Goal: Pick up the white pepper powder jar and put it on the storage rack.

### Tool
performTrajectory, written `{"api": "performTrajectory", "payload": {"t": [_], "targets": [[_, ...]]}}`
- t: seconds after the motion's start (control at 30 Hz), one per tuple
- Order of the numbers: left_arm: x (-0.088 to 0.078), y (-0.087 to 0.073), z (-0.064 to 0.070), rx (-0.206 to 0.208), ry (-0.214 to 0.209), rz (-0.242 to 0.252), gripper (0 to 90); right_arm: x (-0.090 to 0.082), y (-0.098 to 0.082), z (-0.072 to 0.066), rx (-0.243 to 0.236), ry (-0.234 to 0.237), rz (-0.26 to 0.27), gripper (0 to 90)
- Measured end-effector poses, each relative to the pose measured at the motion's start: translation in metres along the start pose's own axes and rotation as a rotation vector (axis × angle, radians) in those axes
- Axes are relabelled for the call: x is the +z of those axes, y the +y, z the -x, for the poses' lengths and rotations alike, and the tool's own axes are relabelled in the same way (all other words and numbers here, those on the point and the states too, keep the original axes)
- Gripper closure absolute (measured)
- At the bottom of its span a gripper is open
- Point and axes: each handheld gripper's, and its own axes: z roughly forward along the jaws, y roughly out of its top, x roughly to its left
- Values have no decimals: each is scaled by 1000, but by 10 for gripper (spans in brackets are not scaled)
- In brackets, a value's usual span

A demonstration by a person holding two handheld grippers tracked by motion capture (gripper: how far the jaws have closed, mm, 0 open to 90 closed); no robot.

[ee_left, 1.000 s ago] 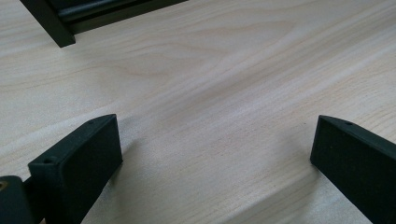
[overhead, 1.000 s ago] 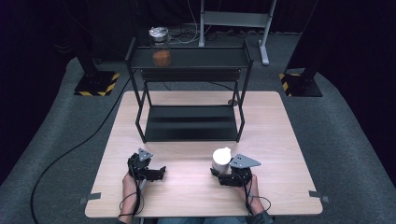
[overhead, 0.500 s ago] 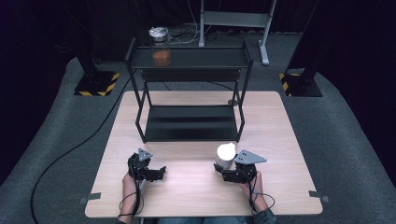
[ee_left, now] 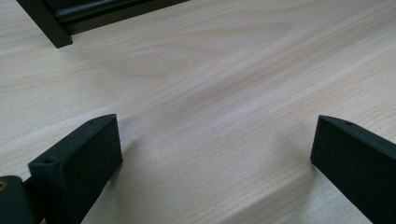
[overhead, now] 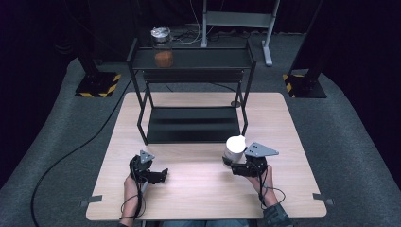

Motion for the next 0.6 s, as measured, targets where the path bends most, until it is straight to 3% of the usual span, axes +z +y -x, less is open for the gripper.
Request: {"api": "performTrajectory", "payload": {"t": [0.6], "targets": [[0, 0, 2, 5, 7, -2, 13, -4, 40, 21, -39, 13, 9, 299]]}}
